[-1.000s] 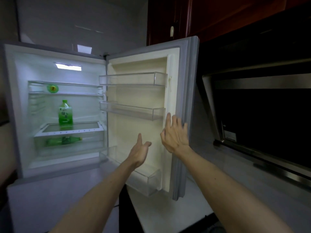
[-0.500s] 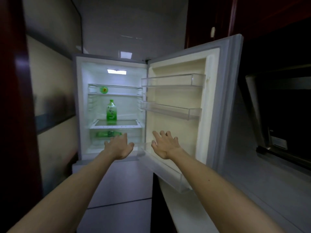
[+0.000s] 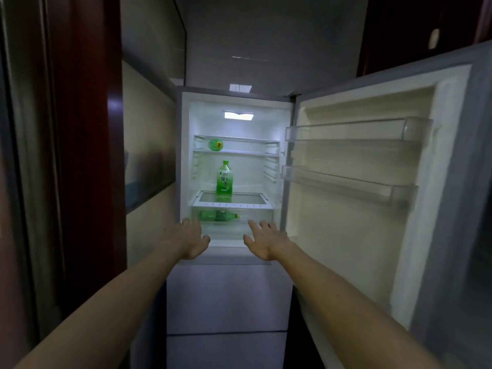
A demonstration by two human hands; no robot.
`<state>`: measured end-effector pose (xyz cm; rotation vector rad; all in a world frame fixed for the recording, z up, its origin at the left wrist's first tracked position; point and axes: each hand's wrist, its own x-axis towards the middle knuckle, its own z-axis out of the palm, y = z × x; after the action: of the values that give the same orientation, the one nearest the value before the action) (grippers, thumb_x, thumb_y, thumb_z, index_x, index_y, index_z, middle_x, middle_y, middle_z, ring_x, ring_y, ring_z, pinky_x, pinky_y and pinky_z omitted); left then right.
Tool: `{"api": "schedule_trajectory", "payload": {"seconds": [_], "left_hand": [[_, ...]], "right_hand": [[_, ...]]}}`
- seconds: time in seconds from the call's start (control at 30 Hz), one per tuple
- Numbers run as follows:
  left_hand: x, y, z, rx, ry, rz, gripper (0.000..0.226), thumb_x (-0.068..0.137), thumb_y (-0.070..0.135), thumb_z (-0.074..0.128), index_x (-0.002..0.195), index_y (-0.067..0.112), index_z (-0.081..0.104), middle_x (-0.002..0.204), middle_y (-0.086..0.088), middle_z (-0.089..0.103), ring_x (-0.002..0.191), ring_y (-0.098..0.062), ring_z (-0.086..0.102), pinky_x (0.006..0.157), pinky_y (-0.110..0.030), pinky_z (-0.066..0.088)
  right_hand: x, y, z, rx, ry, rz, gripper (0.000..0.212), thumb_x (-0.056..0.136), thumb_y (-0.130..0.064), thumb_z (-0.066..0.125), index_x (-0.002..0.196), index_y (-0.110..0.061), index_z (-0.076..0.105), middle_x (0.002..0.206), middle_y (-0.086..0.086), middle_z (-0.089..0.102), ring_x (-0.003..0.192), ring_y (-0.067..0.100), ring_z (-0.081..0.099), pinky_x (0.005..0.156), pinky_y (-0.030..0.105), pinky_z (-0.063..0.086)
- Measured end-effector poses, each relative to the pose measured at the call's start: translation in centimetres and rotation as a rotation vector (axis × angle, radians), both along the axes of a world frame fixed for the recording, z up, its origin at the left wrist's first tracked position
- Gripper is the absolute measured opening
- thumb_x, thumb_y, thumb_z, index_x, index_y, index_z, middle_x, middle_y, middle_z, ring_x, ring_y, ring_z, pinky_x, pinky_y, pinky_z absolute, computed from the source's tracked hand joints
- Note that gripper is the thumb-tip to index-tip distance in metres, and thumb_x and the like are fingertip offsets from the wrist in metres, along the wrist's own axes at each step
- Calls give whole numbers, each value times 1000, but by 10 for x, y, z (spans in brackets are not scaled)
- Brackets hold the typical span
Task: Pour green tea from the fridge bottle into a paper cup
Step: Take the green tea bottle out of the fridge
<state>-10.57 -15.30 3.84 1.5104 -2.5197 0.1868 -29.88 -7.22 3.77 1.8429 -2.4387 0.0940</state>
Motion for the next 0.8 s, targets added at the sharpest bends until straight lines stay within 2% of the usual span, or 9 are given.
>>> {"api": "schedule_trajectory", "payload": {"seconds": [0.3,0.43,0.8], "left_hand": [[6,-66,-14,22,-49,-47,56,96,46,30,137,7,34,134,-20,46,118,-35,49,93,-44,41],[-4,-95,-23,23,-39,-79,54,96,46,30,134,8,37,135,-19,45,118,-35,49,93,-44,40],[-53,-171,-33,42,-57,-79,59,97,47,26,140,8,34,143,-21,37,125,-37,43,97,-47,38]], "right_hand": [[6,-59,-6,32,-47,-59,63,101,-51,17,156,-25,0,162,9,7,148,31,6,115,56,21],[-1,-80,-13,41,-39,-81,63,101,-51,18,155,-25,1,162,9,8,148,31,8,114,56,23],[-53,-155,-24,15,-27,-69,63,101,-50,21,155,-22,6,160,11,13,146,32,12,110,57,24]]}}
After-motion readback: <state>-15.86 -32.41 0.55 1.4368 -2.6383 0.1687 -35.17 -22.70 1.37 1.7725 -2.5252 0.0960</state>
